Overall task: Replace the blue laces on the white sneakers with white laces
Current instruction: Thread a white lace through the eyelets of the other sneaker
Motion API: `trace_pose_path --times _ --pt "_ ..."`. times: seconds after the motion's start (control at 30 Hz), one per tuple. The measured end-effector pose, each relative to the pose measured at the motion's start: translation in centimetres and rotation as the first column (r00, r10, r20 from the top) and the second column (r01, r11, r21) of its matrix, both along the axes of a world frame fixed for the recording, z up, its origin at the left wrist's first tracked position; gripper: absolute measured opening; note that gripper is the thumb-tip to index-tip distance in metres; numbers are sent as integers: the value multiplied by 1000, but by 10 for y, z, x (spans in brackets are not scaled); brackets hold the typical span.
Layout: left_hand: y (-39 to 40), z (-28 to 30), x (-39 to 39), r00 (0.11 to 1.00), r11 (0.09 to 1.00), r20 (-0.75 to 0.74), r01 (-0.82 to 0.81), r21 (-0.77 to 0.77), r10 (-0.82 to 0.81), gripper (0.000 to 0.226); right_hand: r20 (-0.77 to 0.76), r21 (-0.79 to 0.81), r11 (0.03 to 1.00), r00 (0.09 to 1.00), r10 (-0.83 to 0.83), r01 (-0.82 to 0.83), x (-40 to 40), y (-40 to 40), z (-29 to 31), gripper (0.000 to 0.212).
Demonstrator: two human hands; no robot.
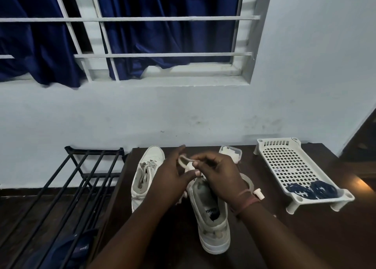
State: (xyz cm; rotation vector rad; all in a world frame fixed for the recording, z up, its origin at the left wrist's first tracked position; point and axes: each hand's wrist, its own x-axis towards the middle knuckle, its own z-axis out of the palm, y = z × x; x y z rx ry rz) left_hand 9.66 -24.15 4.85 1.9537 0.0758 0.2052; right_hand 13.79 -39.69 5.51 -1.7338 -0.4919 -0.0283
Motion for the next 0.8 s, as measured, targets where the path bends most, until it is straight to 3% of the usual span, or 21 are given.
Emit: trace_pose_path --times 0.07,0.13,0.17,0.23,0.3,0.4,0.47,0.53,0.63,0.7,0.8 --pt "-2 -3 4 997 997 -17 71 -35 -71 54 -24 47 997 998 57 -55 -1 0 1 16" --pt "-5 0 2 990 990 -42 139 37 -137 18 -75 99 993 995 66 -58 1 -2 4 16" --pt "-5 3 2 992 988 -31 123 90 -121 11 -82 102 994 995 56 -48 2 -4 6 15" --pt "1 7 3 1000 979 21 -25 202 21 21 -58 78 997 998 21 -17 6 -9 8 14" --pt "14 12 4 992 967 37 -127 222 122 21 -67 110 993 997 -26 33 9 -17 9 17" --pt "30 8 3 997 976 -77 15 217 1 30 -213 358 920 973 -88 162 17 -31 15 19" --pt "32 -1 3 993 954 -118 62 295 -28 32 -293 457 845 944 -153 279 24 -41 17 19" --pt "31 -6 3 994 941 -97 -4 339 40 30 -295 358 863 920 -257 356 29 -48 14 15" --pt "27 -6 6 986 954 -37 -144 263 160 24 -189 44 946 932 -309 323 26 -49 -2 22" --pt "22 -2 8 989 985 -34 -137 106 142 20 -64 -143 980 986 -151 141 19 -40 -12 32" --pt "12 2 6 1000 1000 1 -2 27 2 11 74 -463 885 993 87 -43 13 -18 -27 54"
